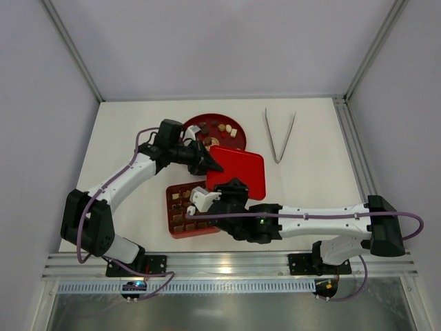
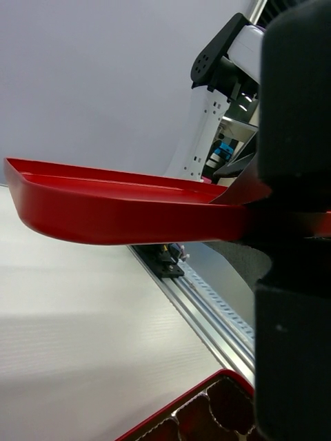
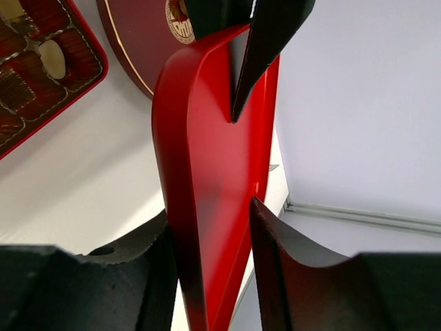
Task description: Pack the chocolate
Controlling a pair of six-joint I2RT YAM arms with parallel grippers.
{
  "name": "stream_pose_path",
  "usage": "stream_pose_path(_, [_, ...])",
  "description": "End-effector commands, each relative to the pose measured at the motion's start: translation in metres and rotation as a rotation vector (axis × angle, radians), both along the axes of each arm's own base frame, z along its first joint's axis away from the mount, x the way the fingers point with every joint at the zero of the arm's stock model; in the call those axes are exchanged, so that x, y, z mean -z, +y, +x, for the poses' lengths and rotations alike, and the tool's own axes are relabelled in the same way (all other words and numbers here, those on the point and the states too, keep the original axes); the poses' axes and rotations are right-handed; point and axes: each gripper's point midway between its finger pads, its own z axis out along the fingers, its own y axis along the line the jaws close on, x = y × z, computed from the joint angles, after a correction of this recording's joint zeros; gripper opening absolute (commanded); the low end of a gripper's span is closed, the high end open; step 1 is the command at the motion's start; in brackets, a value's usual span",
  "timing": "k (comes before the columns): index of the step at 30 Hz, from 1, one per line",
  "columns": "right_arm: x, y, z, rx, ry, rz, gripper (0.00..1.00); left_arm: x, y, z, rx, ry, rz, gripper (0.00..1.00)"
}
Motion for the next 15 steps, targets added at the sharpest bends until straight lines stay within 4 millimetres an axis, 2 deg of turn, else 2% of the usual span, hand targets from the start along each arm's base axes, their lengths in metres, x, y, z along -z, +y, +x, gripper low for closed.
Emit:
stream_pose_path(1, [-0.022,0.004,0.004,0.017,-0.057,0.013,0.43,-0.023,0.001,-0.010,0.032,-0.013,-0.065,0.00])
stream_pose_path(8, [-0.014,0.005,0.005,0.008,-0.064,-0.039,0.37,-0.026,0.001,-0.011,0.035,-0.015,-0.073,0.00])
stream_pose_path(11, [-0.013,0.007,0.005,0.004,-0.066,-0.037,0.29,-0.026,0.002,-0.012,0.033,-0.013,-0.073,0.00])
stream_pose_path(13, [-0.011,0.007,0.005,0.005,-0.068,-0.040,0.19,-0.027,0.002,-0.013,0.035,-0.015,-0.075,0.00])
stream_pose_path(15, [-0.011,0.007,0.007,0.013,-0.078,-0.051,0.12,-0.030,0.002,-0.013,0.036,-0.026,-0.079,0.00])
